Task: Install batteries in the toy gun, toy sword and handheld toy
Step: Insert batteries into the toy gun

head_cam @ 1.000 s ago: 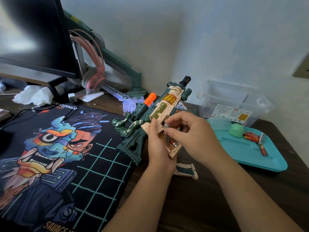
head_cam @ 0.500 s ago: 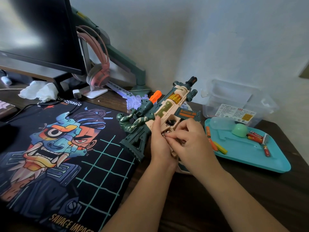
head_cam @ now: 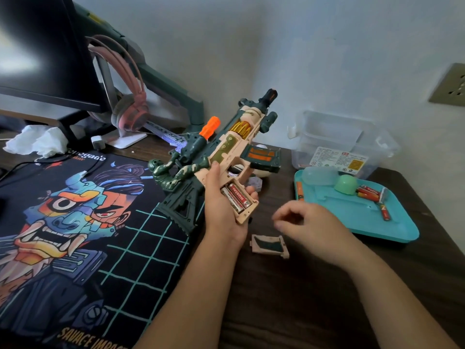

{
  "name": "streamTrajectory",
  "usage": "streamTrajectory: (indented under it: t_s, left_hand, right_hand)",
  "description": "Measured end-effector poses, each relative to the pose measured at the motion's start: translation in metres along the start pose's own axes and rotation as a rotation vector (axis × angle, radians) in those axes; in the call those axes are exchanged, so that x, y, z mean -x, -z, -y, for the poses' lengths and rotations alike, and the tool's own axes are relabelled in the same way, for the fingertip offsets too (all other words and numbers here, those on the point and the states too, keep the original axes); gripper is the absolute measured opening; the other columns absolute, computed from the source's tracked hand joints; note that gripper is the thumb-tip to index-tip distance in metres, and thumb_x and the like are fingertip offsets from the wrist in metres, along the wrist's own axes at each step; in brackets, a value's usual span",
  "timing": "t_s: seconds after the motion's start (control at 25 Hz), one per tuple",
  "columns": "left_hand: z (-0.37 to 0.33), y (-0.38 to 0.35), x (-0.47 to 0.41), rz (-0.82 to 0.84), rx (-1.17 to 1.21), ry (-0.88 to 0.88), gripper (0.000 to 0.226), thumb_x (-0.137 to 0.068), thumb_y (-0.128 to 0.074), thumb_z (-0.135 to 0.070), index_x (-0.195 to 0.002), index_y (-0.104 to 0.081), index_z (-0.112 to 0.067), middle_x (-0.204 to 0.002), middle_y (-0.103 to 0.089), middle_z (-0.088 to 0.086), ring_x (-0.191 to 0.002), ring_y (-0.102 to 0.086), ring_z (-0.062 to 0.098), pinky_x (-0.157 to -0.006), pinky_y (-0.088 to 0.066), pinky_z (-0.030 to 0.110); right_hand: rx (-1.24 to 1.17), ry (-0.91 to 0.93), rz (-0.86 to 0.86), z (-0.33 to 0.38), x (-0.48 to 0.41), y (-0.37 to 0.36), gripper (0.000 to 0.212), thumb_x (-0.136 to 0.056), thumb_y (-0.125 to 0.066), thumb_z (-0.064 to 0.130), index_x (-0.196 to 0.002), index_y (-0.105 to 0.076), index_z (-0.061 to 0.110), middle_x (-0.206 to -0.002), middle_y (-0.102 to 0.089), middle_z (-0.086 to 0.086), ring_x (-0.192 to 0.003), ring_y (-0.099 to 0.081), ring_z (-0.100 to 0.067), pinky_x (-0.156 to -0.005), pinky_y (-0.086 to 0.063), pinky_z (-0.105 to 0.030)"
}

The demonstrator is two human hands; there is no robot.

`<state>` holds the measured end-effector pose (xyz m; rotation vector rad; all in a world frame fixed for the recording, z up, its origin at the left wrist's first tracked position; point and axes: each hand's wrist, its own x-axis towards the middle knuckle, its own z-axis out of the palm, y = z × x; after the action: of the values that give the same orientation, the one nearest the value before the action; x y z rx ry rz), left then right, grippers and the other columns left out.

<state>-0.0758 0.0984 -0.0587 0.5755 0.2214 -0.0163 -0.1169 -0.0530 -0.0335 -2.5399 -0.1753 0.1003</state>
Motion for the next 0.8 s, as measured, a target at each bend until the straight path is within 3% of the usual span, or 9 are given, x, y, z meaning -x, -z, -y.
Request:
streamTrajectory:
  t_s: [0.12,0.32,0.4,0.48,0.52,0.6,0.64,0.72,0.8]
  left_hand:
    - [0.0,-0.002,0.003,0.001,0.052,0.024,0.035,-0.098,-0.049,-0.046,-0.105,-0.065,-0.016,-0.081,-0.065,0.011,-0.052,-0.056,0.015,-0.047,-0.048,0.021]
    - [0.0,-0.001,0.005,-0.021,0.067,0.048,0.043,-0.096,-0.051,-0.048,-0.12,-0.064,-0.013,-0.108,-0.061,0.019,-0.055,-0.057,0.015,-0.046,-0.049,0.022]
    - [0.0,-0.001,0.006,-0.009,0.055,0.038,0.043,-0.097,-0.051,-0.048,-0.118,-0.064,-0.014,-0.1,-0.063,0.017,-0.054,-0.057,0.015,-0.047,-0.05,0.022]
    - [0.002,-0.001,0.004,-0.009,0.044,0.01,0.043,-0.097,-0.051,-0.05,-0.114,-0.065,-0.014,-0.086,-0.067,0.012,-0.058,-0.062,0.016,-0.053,-0.054,0.026]
    - [0.003,-0.001,0.004,-0.006,0.037,-0.01,0.045,-0.096,-0.052,-0.052,-0.115,-0.066,-0.014,-0.087,-0.07,0.011,-0.067,-0.067,0.02,-0.064,-0.058,0.031]
    - [0.007,-0.002,0.004,0.035,0.027,-0.031,0.055,-0.093,-0.054,-0.056,-0.126,-0.064,-0.013,-0.112,-0.072,0.016,-0.1,-0.07,0.032,-0.092,-0.055,0.045]
    - [0.008,-0.001,0.004,0.063,0.025,-0.029,0.06,-0.091,-0.054,-0.058,-0.13,-0.062,-0.013,-0.119,-0.069,0.017,-0.107,-0.068,0.034,-0.097,-0.053,0.047]
    - [0.009,-0.002,0.006,0.045,0.02,0.001,0.063,-0.09,-0.054,-0.061,-0.13,-0.062,-0.012,-0.1,-0.071,0.011,-0.083,-0.069,0.024,-0.079,-0.056,0.036]
    - [0.01,-0.002,0.006,0.011,0.011,0.019,0.06,-0.089,-0.054,-0.062,-0.122,-0.065,-0.013,-0.08,-0.066,0.005,-0.063,-0.059,0.015,-0.063,-0.05,0.028]
  right_hand:
    - [0.185,0.091,0.214,-0.006,0.009,-0.006,0.02,-0.08,-0.072,0.039,-0.094,-0.059,0.044,-0.107,-0.049,0.023,-0.104,-0.042,0.003,-0.089,-0.04,-0.02]
    - [0.14,0.102,0.141,-0.003,0.014,-0.01,0.024,-0.078,-0.073,0.035,-0.097,-0.058,0.041,-0.102,-0.051,0.017,-0.096,-0.049,0.0,-0.083,-0.047,-0.02]
    - [-0.088,0.072,0.034,-0.001,0.019,-0.004,0.026,-0.074,-0.075,0.029,-0.093,-0.059,0.038,-0.1,-0.056,0.014,-0.09,-0.056,-0.003,-0.08,-0.052,-0.025]
    - [-0.281,0.151,-0.23,0.006,0.024,-0.003,0.028,-0.074,-0.075,0.025,-0.094,-0.059,0.038,-0.1,-0.057,0.012,-0.091,-0.058,-0.004,-0.076,-0.054,-0.024]
    - [-0.284,0.224,-0.366,0.012,0.024,-0.006,0.028,-0.075,-0.073,0.024,-0.097,-0.06,0.036,-0.1,-0.056,0.013,-0.094,-0.058,-0.003,-0.075,-0.053,-0.021]
    - [-0.175,0.379,-0.517,0.023,0.023,-0.018,0.027,-0.079,-0.072,0.022,-0.104,-0.065,0.026,-0.101,-0.053,0.009,-0.096,-0.055,-0.002,-0.076,-0.048,-0.012]
    - [-0.11,0.423,-0.544,0.025,0.022,-0.026,0.026,-0.079,-0.073,0.019,-0.105,-0.067,0.021,-0.101,-0.053,0.006,-0.095,-0.053,-0.001,-0.077,-0.044,-0.008]
    - [-0.019,0.439,-0.558,0.023,0.018,-0.038,0.026,-0.079,-0.074,0.015,-0.104,-0.07,0.015,-0.1,-0.052,0.003,-0.093,-0.049,0.003,-0.078,-0.039,-0.003]
    - [0.021,0.431,-0.568,0.02,0.016,-0.042,0.026,-0.079,-0.074,0.016,-0.104,-0.071,0.014,-0.1,-0.053,0.003,-0.092,-0.047,0.005,-0.078,-0.038,-0.001]
